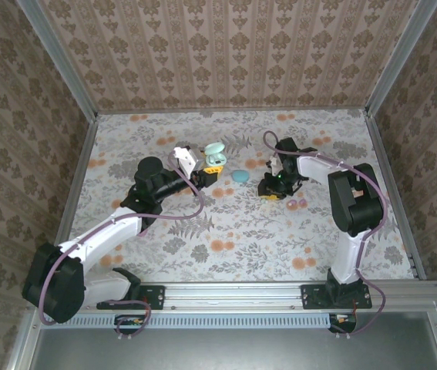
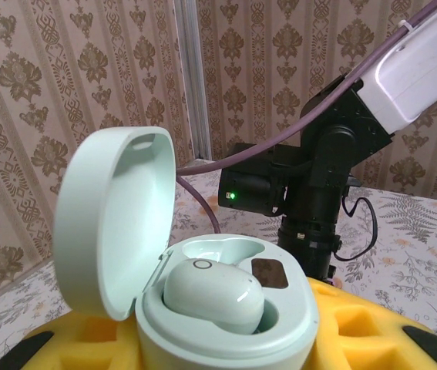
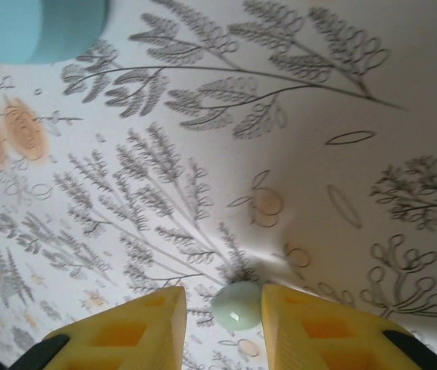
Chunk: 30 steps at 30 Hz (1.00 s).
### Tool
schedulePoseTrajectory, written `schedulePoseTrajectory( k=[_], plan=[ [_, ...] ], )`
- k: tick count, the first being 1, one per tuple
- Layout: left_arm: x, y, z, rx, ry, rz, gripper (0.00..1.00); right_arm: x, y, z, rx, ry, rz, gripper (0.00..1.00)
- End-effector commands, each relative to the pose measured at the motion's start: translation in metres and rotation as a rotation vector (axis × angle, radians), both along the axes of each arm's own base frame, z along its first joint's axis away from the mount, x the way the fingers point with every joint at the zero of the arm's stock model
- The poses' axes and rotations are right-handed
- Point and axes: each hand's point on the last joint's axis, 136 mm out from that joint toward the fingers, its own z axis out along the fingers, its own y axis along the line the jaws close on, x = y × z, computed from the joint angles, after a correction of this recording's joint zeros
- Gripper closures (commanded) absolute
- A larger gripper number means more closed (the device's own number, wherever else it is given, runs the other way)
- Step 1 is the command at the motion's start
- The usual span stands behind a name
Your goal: Insert the wireless bluetooth earbuds into the charging case
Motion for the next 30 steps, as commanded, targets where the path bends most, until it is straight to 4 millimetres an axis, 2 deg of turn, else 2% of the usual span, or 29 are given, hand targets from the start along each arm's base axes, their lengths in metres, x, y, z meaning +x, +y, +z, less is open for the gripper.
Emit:
schedulePoseTrajectory(
  k=[1, 8, 14, 20, 24, 30],
  plan=[
    [0.002, 0.002, 0.019, -0.02, -0.055, 0.005, 0.79, -0.014, 0.008, 0.012, 0.037, 0.028, 0.014, 0.66],
    [0.003, 0.001, 0.018, -0.018, -0.057, 0.004, 0.79, -0.022, 0.01, 0.013, 0.01, 0.029, 0.028, 0.66],
    [0.003, 0.001, 0.018, -0.016, -0.057, 0.005, 0.79, -0.001, -0.007, 0.028, -0.097, -0.089, -0.002, 0.65],
    [0.002, 0.001, 0.018, -0.018, -0.057, 0.003, 0.79, 0.016, 0.002, 0.013, -0.073, -0.066, 0.011, 0.63],
    [0.0, 0.004, 0.019, -0.014, -0.062, 0.014, 0.79, 0.012, 0.009, 0.003, -0.038, -0.034, 0.026, 0.62],
    [0.001, 0.005, 0.016, -0.01, -0.061, 0.019, 0.79, -0.011, 0.009, -0.009, -0.016, 0.037, 0.052, 0.63]
  ],
)
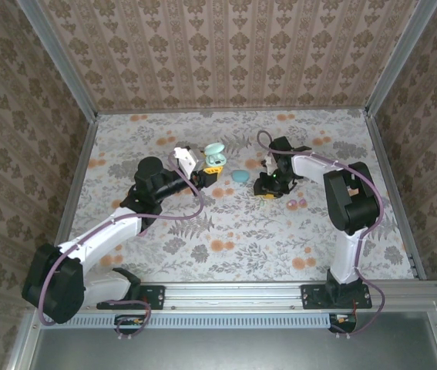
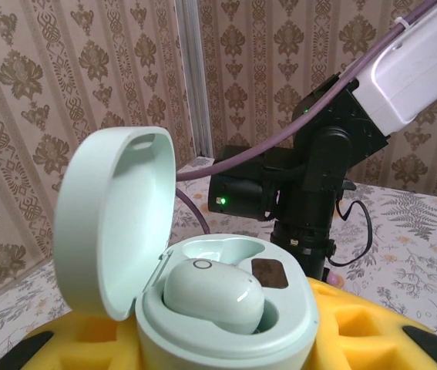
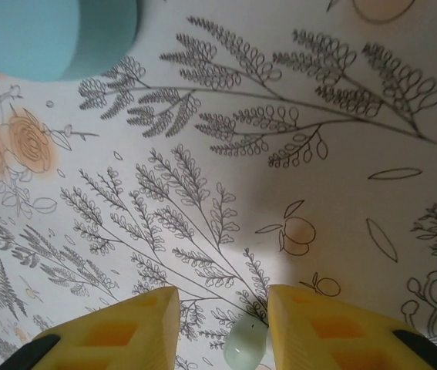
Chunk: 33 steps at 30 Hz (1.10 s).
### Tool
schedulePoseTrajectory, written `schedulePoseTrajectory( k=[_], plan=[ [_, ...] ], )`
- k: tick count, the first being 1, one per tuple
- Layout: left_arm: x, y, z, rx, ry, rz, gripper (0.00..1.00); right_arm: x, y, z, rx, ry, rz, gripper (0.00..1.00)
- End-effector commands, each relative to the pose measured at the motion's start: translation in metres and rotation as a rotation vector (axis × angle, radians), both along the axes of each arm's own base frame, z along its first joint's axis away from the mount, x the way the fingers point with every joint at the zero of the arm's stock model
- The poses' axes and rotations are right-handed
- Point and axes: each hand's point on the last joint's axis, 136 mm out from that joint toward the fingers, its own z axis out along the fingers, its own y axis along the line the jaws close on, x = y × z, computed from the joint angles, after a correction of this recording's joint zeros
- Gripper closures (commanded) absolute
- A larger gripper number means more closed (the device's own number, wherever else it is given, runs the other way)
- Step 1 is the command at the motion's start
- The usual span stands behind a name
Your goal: Insert the wireless bluetooth earbuds into the charging case
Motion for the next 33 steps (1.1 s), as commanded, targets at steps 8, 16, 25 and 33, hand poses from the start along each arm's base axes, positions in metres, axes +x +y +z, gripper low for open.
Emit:
schedulePoseTrajectory(
  k=[8, 16, 25, 33],
  plan=[
    [0.002, 0.002, 0.018, -0.022, -0.057, 0.005, 0.79, -0.039, -0.003, -0.001, 0.03, 0.075, 0.03, 0.64],
    [0.001, 0.002, 0.018, -0.024, -0.051, 0.004, 0.79, -0.056, 0.001, 0.002, 0.041, 0.091, 0.036, 0.64],
    [0.001, 0.002, 0.019, -0.026, -0.049, 0.004, 0.79, -0.07, -0.002, 0.009, 0.016, 0.084, 0.018, 0.65],
    [0.001, 0.001, 0.018, -0.023, -0.05, 0.002, 0.79, -0.087, -0.005, 0.004, 0.007, 0.121, 0.01, 0.65]
  ],
)
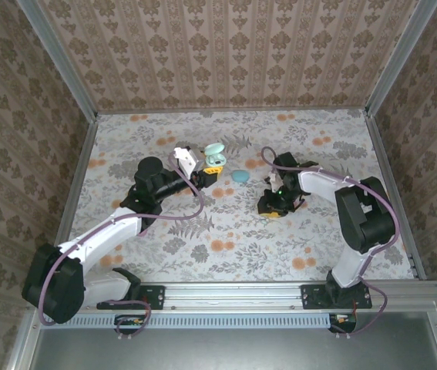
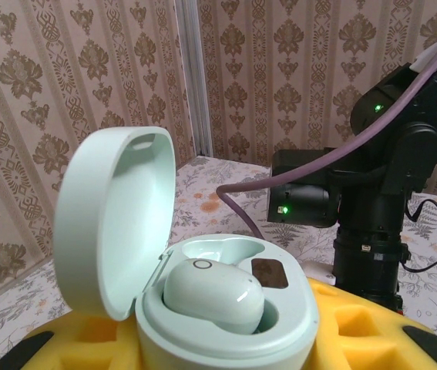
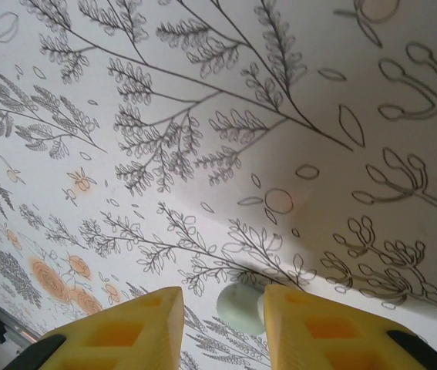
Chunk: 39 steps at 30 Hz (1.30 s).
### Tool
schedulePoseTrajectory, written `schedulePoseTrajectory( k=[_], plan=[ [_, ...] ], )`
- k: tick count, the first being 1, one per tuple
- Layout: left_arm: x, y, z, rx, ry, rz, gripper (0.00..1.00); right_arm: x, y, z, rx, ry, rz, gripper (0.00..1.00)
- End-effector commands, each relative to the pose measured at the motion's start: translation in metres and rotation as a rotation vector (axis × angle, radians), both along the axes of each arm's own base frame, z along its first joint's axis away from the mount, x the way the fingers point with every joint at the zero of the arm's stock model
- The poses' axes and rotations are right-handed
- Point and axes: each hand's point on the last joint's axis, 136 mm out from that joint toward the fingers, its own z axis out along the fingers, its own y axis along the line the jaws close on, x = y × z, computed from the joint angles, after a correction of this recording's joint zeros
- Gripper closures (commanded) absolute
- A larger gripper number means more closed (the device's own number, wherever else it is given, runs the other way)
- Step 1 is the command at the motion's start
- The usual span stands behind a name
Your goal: Insert the wireless bluetooth earbuds into the charging case
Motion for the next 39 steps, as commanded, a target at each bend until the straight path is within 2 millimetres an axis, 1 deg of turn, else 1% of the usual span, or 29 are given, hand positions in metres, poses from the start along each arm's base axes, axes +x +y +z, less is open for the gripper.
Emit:
schedulePoseTrajectory(
  k=[1, 4, 7, 10, 12, 16, 23, 27, 33, 39],
  plan=[
    [0.001, 0.001, 0.018, -0.025, -0.049, 0.003, 0.79, -0.014, -0.005, -0.001, -0.029, 0.037, -0.005, 0.65],
    [0.001, 0.001, 0.018, -0.025, -0.05, 0.002, 0.79, -0.01, -0.004, 0.006, -0.032, 0.006, -0.001, 0.65],
    [0.0, 0.001, 0.019, -0.027, -0.052, 0.0, 0.79, 0.001, -0.007, 0.014, -0.054, -0.051, 0.008, 0.65],
    [0.0, 0.001, 0.02, -0.028, -0.051, -0.002, 0.79, 0.006, -0.008, 0.015, -0.095, -0.067, 0.054, 0.64],
    [-0.001, 0.001, 0.021, -0.031, -0.055, -0.001, 0.79, 0.006, -0.006, 0.013, -0.117, -0.071, 0.099, 0.64],
    [-0.002, 0.003, 0.023, -0.032, -0.061, 0.008, 0.79, -0.003, -0.001, 0.008, -0.173, -0.066, 0.199, 0.64],
    [-0.003, 0.01, 0.023, -0.026, -0.079, 0.041, 0.79, -0.012, 0.001, -0.001, -0.287, -0.065, 0.33, 0.65],
    [-0.003, 0.013, 0.023, -0.019, -0.084, 0.052, 0.79, -0.012, 0.002, -0.002, -0.325, -0.081, 0.384, 0.65],
    [-0.005, 0.017, 0.023, -0.02, -0.086, 0.062, 0.79, -0.015, -0.001, -0.007, -0.38, -0.058, 0.449, 0.65],
    [-0.006, 0.019, 0.022, -0.018, -0.085, 0.068, 0.79, -0.008, 0.003, -0.009, -0.388, -0.077, 0.47, 0.65]
  ],
)
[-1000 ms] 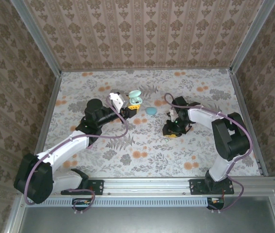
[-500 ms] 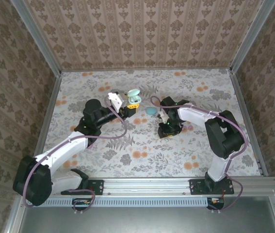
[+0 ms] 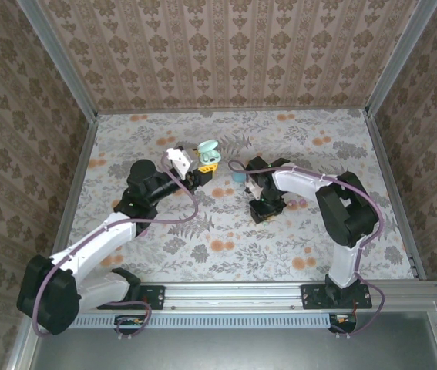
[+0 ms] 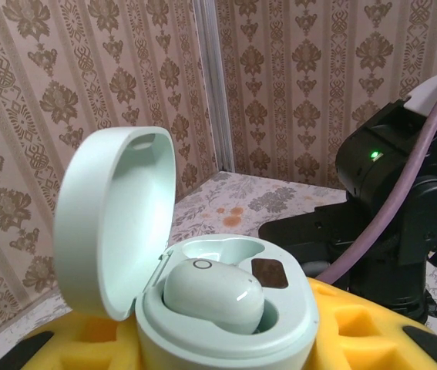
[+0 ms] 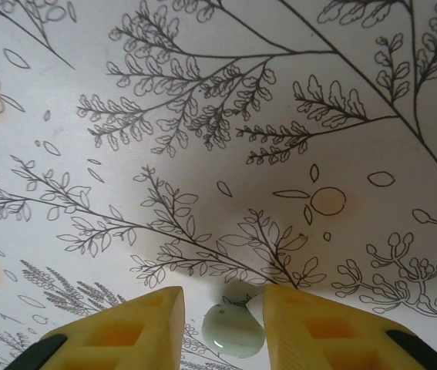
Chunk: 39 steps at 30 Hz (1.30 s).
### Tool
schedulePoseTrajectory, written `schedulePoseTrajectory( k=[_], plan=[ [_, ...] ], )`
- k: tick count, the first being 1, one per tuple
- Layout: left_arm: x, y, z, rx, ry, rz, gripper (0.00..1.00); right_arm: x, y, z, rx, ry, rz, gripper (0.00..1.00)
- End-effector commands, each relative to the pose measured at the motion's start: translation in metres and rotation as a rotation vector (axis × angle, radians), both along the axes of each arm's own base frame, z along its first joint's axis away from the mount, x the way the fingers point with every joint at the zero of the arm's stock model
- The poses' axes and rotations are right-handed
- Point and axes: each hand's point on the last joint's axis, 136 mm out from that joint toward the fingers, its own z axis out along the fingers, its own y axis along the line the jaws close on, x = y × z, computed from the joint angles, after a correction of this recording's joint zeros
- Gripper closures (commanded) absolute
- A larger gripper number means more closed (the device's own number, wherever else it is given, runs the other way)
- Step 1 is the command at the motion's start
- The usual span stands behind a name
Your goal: Insert the wireless bluetooth earbuds into the charging case
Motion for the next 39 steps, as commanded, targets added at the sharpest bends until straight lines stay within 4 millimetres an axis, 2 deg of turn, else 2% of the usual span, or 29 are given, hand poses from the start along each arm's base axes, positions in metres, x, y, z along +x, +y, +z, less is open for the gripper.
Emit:
schedulePoseTrajectory(
  k=[1, 5, 18, 23, 39],
  plan=[
    [-0.002, 0.005, 0.003, 0.004, -0.026, 0.013, 0.79, 0.004, -0.002, 0.002, -0.035, -0.002, 0.035, 0.65],
    [-0.001, 0.006, 0.002, 0.008, -0.024, 0.018, 0.79, 0.007, 0.003, 0.002, -0.017, -0.002, 0.036, 0.65],
    [-0.001, 0.006, 0.002, 0.011, -0.023, 0.016, 0.79, -0.005, 0.005, 0.003, 0.006, 0.044, 0.021, 0.64],
    [-0.002, 0.007, 0.001, 0.013, -0.022, 0.018, 0.79, -0.004, -0.003, 0.001, -0.032, 0.036, -0.018, 0.65],
    [-0.002, 0.007, 0.002, 0.01, -0.023, 0.016, 0.79, -0.01, -0.006, -0.012, -0.058, 0.078, -0.042, 0.69]
  ],
)
